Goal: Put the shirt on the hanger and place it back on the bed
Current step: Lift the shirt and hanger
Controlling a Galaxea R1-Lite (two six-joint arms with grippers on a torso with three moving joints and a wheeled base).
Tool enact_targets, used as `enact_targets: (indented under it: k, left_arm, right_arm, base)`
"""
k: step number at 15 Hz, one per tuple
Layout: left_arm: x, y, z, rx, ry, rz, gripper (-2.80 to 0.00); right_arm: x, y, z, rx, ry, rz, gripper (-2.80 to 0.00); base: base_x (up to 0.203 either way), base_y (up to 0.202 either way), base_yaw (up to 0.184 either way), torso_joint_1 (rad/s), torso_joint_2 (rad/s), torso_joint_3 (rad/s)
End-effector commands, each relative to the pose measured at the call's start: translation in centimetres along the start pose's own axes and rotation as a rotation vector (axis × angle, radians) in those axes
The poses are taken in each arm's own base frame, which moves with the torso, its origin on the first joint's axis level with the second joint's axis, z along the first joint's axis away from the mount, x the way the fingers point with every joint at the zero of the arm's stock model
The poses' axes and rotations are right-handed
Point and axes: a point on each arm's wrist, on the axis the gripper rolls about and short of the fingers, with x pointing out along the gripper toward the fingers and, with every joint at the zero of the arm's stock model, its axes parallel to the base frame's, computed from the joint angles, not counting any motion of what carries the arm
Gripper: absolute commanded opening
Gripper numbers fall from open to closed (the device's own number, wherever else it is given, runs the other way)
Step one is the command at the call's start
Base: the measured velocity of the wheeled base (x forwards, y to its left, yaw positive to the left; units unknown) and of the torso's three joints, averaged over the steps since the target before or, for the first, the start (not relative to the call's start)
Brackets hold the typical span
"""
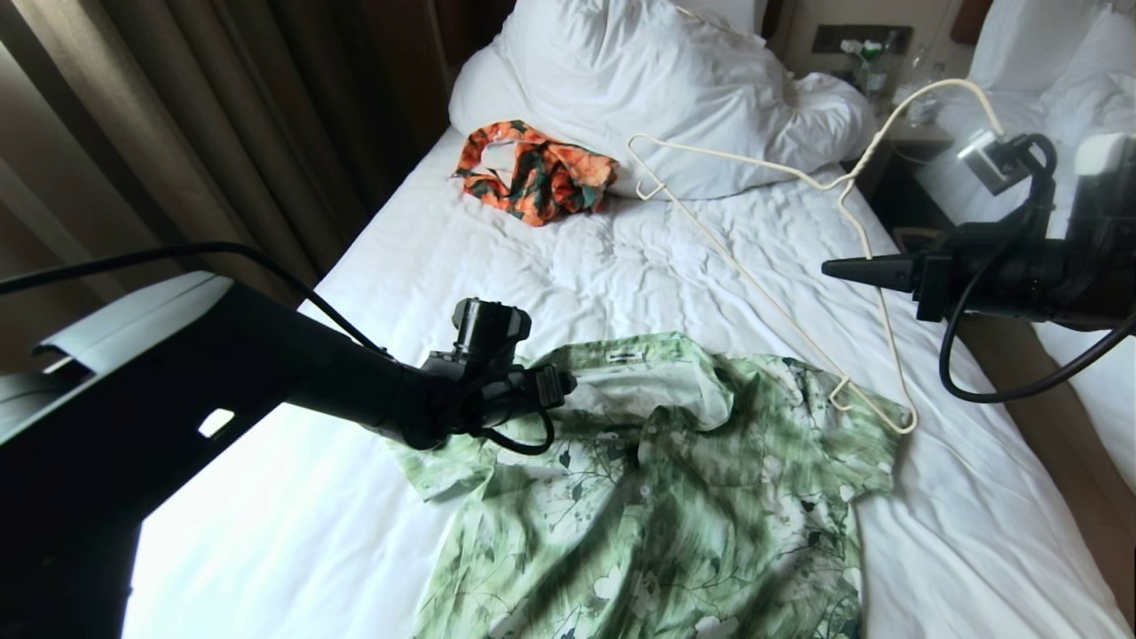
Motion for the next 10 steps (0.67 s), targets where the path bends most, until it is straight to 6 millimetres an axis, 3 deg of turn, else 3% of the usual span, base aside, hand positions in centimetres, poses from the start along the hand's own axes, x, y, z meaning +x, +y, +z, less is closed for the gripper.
enact_targets:
  k: [1, 2, 10]
  left_arm:
    - [0.5, 0.2, 0.0, -0.006, -0.001, 0.006, -0.13]
    - [0.5, 0.3, 0.1, -0.007, -0.003, 0.007, -2.80]
    - [0.2, -0.3, 1.0, -0.006, -0.002, 0.008, -2.80]
  right_arm:
    - [0.9, -0.3, -0.6, 0.012, 0.014, 0.017, -2.80]
    - [1.2, -0.3, -0.7, 0.012, 0.015, 0.023, -2.80]
    - [2.3, 0.2, -1.1, 0.018, 0.028, 0.057, -2.80]
  base:
    - [0.000, 0.000, 0.000, 0.000, 0.00, 0.000]
    - [0.000, 0.000, 0.000, 0.000, 0.00, 0.000]
    - [0.000, 0.000, 0.000, 0.000, 0.00, 0.000]
